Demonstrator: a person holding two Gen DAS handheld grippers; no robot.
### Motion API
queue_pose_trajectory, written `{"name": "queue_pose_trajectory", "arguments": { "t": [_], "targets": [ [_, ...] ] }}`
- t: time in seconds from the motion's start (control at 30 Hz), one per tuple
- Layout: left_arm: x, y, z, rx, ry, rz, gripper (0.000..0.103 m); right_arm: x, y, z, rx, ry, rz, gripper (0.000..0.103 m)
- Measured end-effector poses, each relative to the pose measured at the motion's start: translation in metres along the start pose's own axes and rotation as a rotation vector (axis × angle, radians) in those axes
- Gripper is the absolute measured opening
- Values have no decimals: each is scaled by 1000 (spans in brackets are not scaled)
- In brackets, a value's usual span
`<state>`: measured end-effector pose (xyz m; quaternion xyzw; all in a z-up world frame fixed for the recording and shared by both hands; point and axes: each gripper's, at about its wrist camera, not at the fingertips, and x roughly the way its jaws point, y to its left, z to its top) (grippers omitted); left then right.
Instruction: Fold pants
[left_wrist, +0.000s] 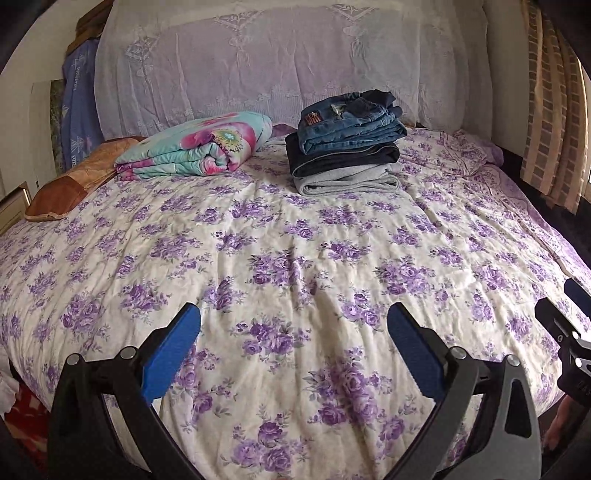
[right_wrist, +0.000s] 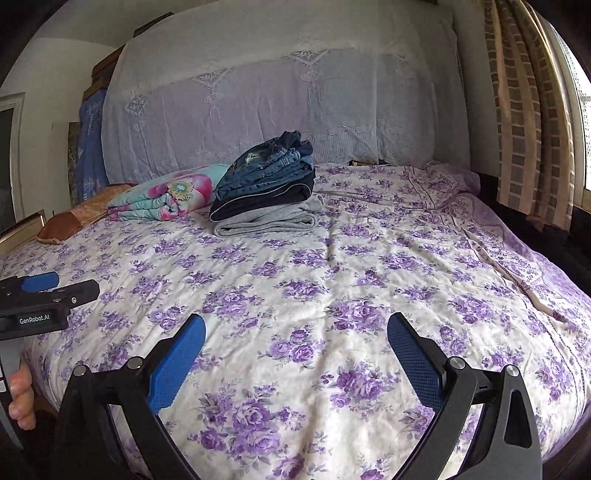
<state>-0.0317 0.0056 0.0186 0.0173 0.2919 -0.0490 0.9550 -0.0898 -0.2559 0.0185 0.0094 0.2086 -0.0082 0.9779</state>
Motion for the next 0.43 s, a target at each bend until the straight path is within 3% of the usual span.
{"name": "queue_pose_trajectory", "arguments": {
  "t": [0.2,0.43],
  "targets": [
    [9,1,0,-18,45,-56,98,2,-2,0,5,7,-6,99],
    [10,1,2,-8,39,-34,98,6,-4,0,11,22,-17,99]
  ]
}}
